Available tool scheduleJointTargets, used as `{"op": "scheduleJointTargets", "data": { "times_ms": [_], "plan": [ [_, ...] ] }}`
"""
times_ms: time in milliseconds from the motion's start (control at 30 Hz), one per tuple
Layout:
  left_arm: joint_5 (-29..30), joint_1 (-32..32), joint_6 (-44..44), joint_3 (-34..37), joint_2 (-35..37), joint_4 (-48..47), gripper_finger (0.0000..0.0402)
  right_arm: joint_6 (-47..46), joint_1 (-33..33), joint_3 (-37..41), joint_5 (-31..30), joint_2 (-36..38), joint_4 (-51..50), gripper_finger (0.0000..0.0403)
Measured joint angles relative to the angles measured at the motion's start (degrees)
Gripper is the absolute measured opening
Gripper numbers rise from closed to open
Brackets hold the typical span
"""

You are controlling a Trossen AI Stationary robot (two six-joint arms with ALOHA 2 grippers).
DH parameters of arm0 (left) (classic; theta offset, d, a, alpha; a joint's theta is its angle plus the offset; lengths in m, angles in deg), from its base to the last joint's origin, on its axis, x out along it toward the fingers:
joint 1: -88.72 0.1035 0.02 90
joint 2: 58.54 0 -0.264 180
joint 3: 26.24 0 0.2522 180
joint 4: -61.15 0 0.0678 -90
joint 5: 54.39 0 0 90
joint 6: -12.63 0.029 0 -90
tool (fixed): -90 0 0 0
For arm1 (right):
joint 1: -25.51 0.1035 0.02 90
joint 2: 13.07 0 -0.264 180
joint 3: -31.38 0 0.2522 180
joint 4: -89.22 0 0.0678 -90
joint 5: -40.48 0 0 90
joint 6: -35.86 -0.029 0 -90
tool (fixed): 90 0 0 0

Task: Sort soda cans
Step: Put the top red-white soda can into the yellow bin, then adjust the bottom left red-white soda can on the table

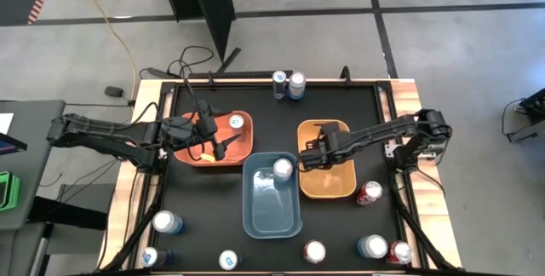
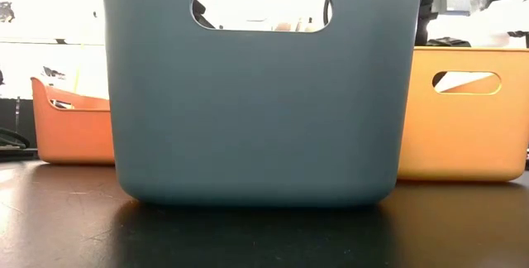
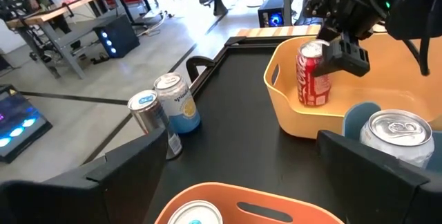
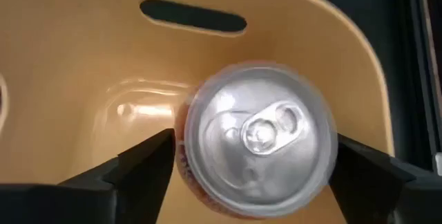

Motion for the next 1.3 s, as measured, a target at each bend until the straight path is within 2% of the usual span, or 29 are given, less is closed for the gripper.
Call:
{"op": "scheduleJointTargets", "data": {
  "times_ms": [200,467,767,1033,1167,1300],
  "plan": [
    [0.0,-0.02,0.0,0.0,0.0,-0.14,0.0366,0.89,0.0,0.0,-0.06,0.04,0.25,0.0397],
    [0.0,-0.02,0.0,0.0,0.0,-0.14,0.0366,2.56,0.04,-2.57,-2.63,0.04,-1.35,0.0393],
    [-1.37,-0.02,0.0,0.0,0.0,-0.12,0.0366,1.62,0.26,-5.23,-4.78,0.04,-8.15,0.0391],
    [-1.49,-0.01,0.02,0.0,0.0,-0.1,0.0366,7.54,4.59,-10.74,-14.05,0.02,-12.79,0.0386],
    [-1.49,-0.02,0.17,0.0,0.0,-0.04,0.0366,11.91,7.02,-12.63,-15.79,0.04,-12.54,0.0379],
    [-1.49,-0.02,0.16,0.0,0.0,-0.01,0.0366,12.2,10.26,-12.81,-15.78,0.03,-11.4,0.0357]
  ]
}}
